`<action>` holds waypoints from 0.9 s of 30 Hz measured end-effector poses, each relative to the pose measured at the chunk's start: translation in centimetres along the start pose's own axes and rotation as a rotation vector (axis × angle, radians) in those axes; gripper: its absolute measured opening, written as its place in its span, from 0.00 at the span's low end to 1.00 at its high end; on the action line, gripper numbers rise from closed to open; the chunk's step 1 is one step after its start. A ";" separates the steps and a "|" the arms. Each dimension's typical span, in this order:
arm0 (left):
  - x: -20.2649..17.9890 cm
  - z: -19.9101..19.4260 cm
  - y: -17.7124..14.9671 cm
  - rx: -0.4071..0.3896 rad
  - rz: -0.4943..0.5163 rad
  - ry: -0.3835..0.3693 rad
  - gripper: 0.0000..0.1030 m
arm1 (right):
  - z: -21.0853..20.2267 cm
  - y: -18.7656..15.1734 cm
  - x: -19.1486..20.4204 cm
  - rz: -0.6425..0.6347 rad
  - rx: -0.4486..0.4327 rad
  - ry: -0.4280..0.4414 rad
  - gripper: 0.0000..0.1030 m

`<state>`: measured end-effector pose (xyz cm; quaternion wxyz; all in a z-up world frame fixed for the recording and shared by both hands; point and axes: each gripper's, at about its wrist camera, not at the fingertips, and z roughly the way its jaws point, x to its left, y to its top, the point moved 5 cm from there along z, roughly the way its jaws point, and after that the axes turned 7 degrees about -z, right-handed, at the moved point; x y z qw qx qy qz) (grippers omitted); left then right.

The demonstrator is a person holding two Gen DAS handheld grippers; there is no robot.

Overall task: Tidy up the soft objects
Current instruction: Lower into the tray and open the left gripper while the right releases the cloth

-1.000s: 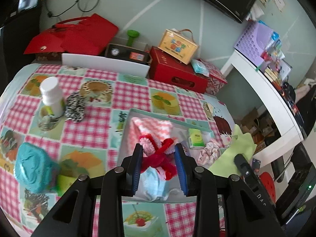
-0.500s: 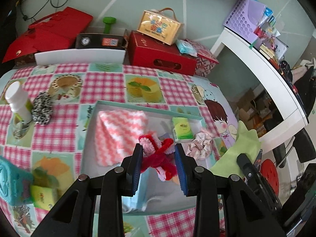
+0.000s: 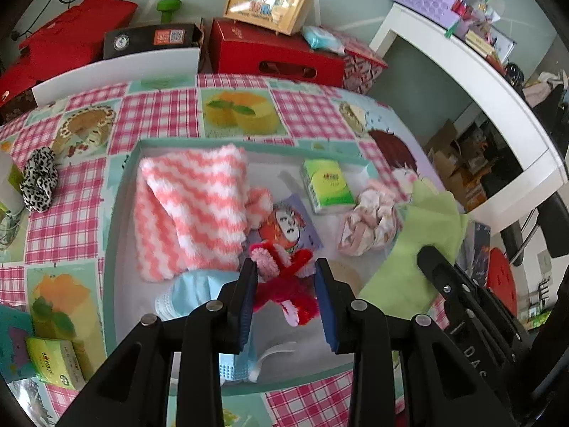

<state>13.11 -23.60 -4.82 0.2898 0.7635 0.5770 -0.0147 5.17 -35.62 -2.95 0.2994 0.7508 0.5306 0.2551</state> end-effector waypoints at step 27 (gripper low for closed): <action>1.1 4.4 -1.9 0.127 0.009 0.078 0.34 | 5.4 -4.7 0.1 -0.041 0.300 -0.023 0.11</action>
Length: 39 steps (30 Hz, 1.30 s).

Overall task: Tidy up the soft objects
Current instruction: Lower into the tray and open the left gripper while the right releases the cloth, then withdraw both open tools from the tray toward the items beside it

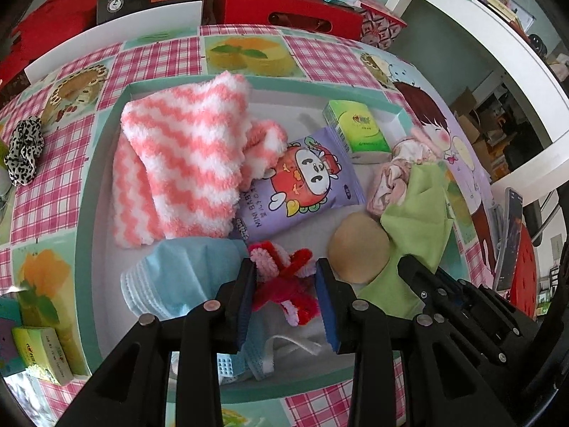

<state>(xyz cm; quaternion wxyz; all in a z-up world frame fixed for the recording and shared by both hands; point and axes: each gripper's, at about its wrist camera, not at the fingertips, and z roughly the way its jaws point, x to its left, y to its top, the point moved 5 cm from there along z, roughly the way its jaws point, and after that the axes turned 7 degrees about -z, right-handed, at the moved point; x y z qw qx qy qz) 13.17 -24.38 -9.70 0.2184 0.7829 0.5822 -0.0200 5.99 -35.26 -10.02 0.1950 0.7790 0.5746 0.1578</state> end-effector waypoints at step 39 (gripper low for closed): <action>3.8 -7.1 1.5 -0.178 -0.090 0.003 0.74 | -2.7 1.3 -0.1 0.009 -0.104 -0.027 0.89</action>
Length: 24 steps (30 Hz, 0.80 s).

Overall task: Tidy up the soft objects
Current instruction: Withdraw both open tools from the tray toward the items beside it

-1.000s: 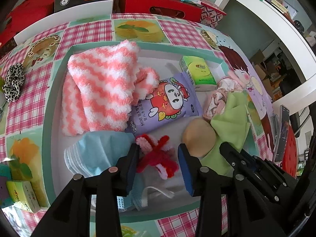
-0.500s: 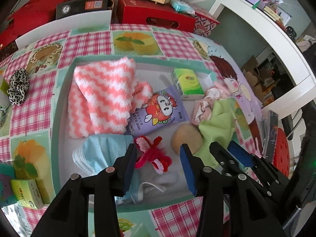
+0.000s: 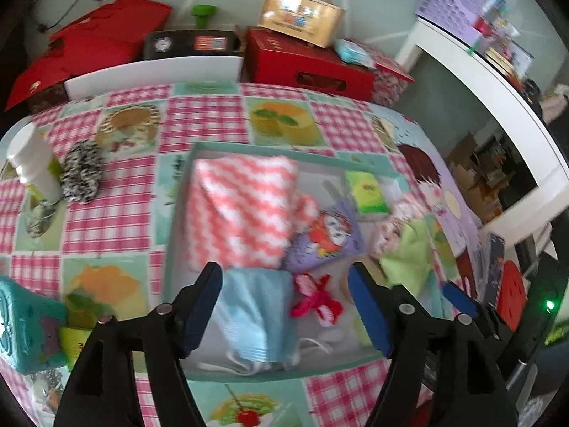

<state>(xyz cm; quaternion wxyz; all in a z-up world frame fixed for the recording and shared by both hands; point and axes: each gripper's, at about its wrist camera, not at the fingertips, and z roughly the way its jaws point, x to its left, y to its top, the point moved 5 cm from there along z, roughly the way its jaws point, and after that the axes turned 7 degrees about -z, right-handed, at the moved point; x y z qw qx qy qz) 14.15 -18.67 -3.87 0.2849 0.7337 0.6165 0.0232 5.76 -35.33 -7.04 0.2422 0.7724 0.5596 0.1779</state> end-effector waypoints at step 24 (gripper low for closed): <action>3.9 -0.8 1.5 -0.065 -0.103 0.030 0.95 | -0.3 0.3 0.7 0.032 -0.036 0.069 1.00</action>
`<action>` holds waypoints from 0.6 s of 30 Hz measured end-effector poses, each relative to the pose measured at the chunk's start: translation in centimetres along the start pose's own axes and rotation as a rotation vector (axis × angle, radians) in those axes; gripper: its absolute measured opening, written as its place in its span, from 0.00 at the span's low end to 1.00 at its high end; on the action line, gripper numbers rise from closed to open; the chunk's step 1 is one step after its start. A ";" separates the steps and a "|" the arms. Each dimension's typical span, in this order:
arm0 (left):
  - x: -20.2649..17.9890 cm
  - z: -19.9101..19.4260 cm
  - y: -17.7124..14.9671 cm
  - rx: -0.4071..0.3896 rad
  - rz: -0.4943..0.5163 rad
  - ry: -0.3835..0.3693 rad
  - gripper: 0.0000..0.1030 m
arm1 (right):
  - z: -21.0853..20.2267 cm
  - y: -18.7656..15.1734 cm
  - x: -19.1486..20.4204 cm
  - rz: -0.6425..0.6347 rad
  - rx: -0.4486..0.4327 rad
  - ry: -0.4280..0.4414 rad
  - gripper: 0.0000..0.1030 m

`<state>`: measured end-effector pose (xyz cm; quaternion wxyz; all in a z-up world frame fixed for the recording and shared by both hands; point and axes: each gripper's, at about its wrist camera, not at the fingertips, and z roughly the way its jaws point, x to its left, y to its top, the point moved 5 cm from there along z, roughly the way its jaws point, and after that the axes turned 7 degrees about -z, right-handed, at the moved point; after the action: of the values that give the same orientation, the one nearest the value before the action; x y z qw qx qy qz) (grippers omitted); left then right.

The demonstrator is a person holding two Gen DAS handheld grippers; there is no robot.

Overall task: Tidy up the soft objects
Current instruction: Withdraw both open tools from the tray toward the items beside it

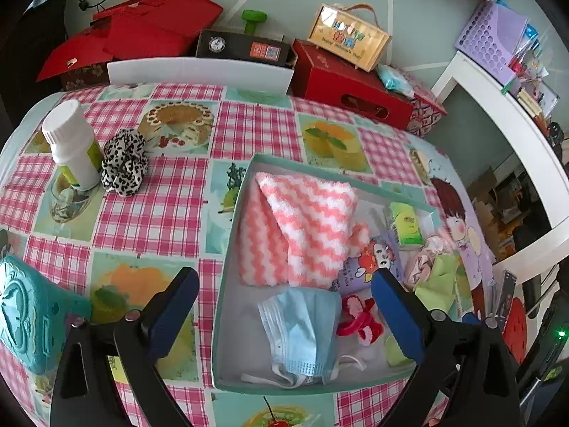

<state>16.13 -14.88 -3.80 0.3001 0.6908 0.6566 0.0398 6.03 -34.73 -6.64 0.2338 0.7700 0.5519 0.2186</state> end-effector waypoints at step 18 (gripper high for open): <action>3.1 -4.1 2.8 -0.116 -0.097 -0.055 0.95 | -0.6 0.5 1.4 0.006 -0.018 0.051 1.00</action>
<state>17.21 -10.39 -0.23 0.3593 0.6403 0.6775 0.0440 6.45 -33.47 -5.77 0.2259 0.7638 0.5532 0.2438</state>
